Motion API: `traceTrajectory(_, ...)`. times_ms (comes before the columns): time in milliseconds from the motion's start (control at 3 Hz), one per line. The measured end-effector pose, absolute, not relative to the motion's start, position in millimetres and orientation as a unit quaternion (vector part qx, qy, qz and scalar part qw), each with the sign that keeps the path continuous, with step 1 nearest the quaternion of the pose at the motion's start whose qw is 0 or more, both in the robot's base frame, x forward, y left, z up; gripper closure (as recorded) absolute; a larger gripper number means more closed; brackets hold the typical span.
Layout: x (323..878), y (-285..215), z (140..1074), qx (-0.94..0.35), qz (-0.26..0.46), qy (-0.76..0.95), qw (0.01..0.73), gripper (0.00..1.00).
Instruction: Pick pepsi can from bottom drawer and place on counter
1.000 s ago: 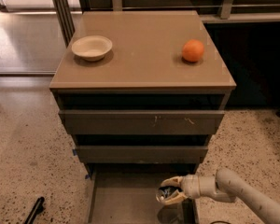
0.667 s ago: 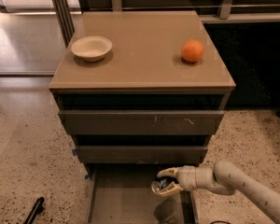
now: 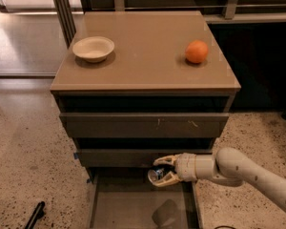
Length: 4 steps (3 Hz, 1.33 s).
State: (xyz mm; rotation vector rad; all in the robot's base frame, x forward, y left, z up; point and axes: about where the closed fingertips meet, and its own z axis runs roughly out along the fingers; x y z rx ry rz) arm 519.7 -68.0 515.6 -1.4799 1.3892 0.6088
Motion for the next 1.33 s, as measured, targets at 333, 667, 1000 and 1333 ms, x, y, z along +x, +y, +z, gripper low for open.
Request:
traceTrajectory(333, 514.0, -61.3, 555.2, -0.621, 0.228, 0.556, 0.503, 1.00)
traceTrajectory(667, 511.4, -57.2, 563.9, -0.623, 0.228, 0.550, 0.506, 1.00)
traceTrajectory(1000, 502.6, -47.2, 609.7, -0.632, 0.220, 0.524, 0.526, 1.00)
traceTrajectory(1333, 487.1, -34.1, 665.1, -0.645, 0.211, 0.492, 0.546, 1.00)
